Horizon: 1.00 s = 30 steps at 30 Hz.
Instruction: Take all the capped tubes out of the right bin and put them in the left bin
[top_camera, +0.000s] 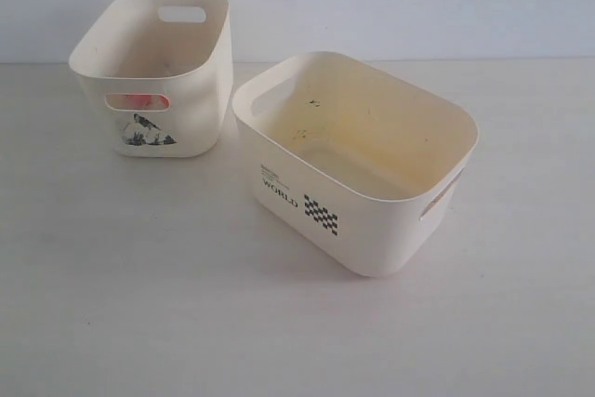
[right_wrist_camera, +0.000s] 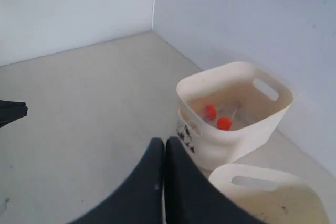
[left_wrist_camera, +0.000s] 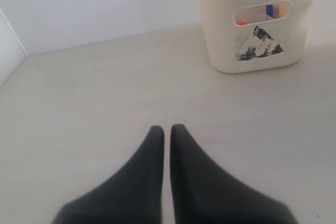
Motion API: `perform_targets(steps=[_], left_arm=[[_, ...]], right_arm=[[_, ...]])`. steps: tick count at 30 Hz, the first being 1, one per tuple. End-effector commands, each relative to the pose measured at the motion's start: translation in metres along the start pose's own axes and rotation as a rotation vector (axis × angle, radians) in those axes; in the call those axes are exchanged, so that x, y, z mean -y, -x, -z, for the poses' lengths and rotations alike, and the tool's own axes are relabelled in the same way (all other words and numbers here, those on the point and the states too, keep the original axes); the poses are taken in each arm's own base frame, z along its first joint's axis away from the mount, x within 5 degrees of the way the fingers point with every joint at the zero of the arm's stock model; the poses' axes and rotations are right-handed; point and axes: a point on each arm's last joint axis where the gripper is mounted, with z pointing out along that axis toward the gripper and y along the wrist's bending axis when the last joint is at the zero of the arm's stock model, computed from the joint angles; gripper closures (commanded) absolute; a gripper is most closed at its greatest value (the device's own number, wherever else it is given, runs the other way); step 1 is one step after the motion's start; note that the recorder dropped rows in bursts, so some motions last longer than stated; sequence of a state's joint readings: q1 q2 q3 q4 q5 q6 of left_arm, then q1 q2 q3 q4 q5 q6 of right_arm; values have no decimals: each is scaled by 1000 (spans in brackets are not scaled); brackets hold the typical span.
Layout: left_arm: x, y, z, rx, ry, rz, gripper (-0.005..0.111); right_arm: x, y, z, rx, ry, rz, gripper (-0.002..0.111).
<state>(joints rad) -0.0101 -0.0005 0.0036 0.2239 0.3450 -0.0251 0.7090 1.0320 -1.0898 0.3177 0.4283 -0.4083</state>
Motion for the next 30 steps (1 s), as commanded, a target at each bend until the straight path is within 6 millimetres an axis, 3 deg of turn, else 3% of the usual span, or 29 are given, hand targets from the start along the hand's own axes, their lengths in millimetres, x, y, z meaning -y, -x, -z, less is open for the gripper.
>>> perform_targets(steps=[1,4,7,12,14,19,22,27,30], left_arm=[[0,2,0,7,1,8,102],[0,2,0,7,1,8,102],[0,2,0,7,1,8,102],[0,2,0,7,1,8,102],[0,2,0,7,1,8,102],[0,2,0,7,1,8,102],[0,2,0,7,1,8,102],[0,2,0,7,1,8,102],[0,2,0,7,1,8,102]], right_arm=[[5,-6,44,108,-91,31,109],[15,-28,63,125,-199,3,109],[29,-64,85,119,-383,-37,109],[31,-141,112,167,-679,-121,109],[26,-179,114,177,-745,-169,109],[13,-251,111,151,-819,-288,109],[12,-260,109,114,-817,-274,109],[3,-258,116,177,-808,-232,109],[0,-265,116,113,-804,-269,109]])
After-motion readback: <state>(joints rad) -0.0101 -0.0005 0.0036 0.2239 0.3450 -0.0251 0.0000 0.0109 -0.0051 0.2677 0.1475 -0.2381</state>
